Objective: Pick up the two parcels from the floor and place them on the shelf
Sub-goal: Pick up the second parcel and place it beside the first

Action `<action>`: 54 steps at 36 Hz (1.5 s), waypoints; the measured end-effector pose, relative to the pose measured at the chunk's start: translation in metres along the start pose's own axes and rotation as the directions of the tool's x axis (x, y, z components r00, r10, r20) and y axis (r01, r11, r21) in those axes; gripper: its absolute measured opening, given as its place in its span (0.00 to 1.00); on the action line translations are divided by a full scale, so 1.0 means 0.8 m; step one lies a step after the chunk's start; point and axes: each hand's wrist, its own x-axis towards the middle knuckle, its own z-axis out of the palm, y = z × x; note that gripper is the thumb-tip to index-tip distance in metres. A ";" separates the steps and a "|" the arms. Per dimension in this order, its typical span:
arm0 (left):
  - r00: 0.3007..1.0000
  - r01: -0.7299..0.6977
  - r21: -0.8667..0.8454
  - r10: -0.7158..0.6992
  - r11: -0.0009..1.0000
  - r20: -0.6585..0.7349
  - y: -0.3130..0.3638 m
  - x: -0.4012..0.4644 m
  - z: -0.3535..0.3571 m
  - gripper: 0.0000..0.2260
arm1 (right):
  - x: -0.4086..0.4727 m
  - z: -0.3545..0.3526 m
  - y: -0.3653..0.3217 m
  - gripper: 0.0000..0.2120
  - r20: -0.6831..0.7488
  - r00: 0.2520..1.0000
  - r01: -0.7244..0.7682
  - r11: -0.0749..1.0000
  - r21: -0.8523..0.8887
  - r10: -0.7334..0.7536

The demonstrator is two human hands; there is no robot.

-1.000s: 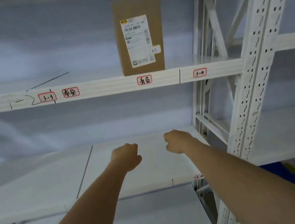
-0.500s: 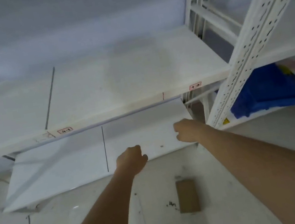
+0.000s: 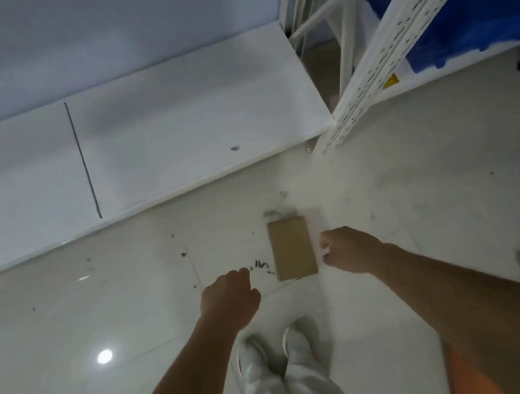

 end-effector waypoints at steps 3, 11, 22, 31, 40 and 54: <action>0.998 -0.030 0.056 0.027 0.998 0.059 -0.009 0.037 0.047 0.16 | 0.042 0.031 0.022 0.17 0.015 0.999 -0.043 0.998 0.053 0.042; 0.984 -0.066 0.177 0.035 0.982 0.173 -0.037 0.138 0.163 0.16 | 0.166 0.123 0.083 0.16 0.049 0.988 -0.152 0.986 0.070 0.149; 0.980 0.024 -0.027 -0.018 0.999 0.197 -0.039 0.279 0.259 0.19 | 0.300 0.223 0.114 0.17 0.093 0.977 -0.201 0.972 0.124 0.190; 0.982 0.185 -0.567 -0.169 0.803 0.081 -0.022 0.382 0.324 0.22 | 0.400 0.274 0.150 0.26 0.072 0.915 -0.376 0.775 0.507 0.397; 0.932 0.326 -0.909 -0.250 0.261 0.262 0.026 0.419 0.357 0.24 | 0.435 0.295 0.141 0.29 0.196 0.924 -0.327 0.412 0.851 0.329; 0.838 0.418 -0.908 -0.399 0.030 0.373 -0.013 0.292 0.303 0.24 | 0.314 0.245 0.078 0.24 0.221 0.943 -0.309 0.406 0.860 0.251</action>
